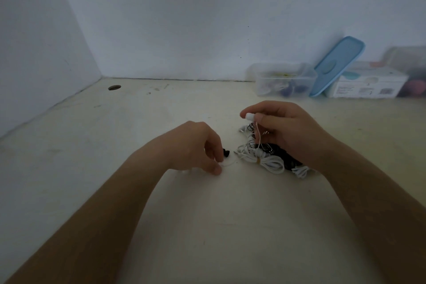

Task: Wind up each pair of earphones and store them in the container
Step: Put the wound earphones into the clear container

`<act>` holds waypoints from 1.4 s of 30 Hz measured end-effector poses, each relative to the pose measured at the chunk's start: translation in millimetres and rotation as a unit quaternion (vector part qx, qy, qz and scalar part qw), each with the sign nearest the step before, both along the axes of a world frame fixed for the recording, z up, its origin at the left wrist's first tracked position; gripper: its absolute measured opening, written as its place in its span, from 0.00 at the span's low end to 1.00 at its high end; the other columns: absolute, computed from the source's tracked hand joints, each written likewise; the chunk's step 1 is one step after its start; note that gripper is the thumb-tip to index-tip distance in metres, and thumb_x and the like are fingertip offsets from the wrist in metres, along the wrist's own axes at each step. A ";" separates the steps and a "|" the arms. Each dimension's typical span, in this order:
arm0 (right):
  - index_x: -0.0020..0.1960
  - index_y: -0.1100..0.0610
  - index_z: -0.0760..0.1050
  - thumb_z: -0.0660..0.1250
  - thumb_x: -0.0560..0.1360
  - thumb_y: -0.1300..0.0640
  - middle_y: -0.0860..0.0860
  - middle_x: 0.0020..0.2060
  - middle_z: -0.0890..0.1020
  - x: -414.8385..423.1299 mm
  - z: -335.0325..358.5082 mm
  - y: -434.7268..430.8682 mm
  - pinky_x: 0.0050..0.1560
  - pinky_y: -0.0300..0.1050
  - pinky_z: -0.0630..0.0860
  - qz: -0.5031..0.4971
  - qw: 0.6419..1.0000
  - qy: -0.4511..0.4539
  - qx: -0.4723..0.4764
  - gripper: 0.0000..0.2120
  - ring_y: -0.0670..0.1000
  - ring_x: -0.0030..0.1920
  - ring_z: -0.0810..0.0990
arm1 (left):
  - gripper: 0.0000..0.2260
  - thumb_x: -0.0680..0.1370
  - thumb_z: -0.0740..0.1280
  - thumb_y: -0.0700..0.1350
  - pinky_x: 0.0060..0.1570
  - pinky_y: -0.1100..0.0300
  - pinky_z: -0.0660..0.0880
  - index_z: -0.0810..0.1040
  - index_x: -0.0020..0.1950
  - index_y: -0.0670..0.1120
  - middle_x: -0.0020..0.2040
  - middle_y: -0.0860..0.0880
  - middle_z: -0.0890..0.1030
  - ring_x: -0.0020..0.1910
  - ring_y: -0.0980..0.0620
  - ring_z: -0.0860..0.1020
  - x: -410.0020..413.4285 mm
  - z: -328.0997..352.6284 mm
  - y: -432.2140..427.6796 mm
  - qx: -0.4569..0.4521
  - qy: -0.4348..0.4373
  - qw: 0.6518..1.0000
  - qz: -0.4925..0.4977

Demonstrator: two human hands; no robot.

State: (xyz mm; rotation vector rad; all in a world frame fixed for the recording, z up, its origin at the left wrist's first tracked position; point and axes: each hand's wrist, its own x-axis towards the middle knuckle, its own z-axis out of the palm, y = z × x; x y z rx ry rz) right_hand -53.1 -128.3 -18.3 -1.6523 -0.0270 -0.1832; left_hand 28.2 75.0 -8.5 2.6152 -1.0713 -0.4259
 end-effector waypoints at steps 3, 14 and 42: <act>0.45 0.61 0.83 0.64 0.78 0.66 0.57 0.36 0.76 0.6 2.6 0.5 0.38 0.44 0.77 -0.008 1.000 0.012 0.013 0.09 0.50 0.35 0.76 | 0.08 0.70 0.78 0.52 0.36 0.67 0.72 0.84 0.46 0.56 0.41 0.59 0.82 0.37 0.61 0.77 -0.9 -0.7 0.1 -0.010 -0.004 1.000 -0.015; 0.29 0.61 0.75 0.54 0.69 0.67 0.58 0.24 0.70 -0.4 -1.5 13.1 0.29 0.44 0.57 -0.026 0.999 -0.006 -0.020 0.15 0.52 0.25 0.60 | 0.09 0.69 0.79 0.41 0.42 0.65 0.80 0.82 0.44 0.45 0.40 0.50 0.85 0.40 0.51 0.85 -18.0 -0.2 -16.5 -0.347 0.084 0.932 0.063; 0.46 0.62 0.75 0.64 0.81 0.54 0.50 0.24 0.71 12.6 0.2 24.6 0.22 0.37 0.63 -0.059 0.998 -0.003 0.010 0.12 0.45 0.22 0.63 | 0.04 0.76 0.72 0.47 0.38 0.73 0.69 0.84 0.45 0.57 0.44 0.61 0.83 0.36 0.65 0.77 21.6 -18.7 -8.0 -0.177 -0.083 0.973 0.122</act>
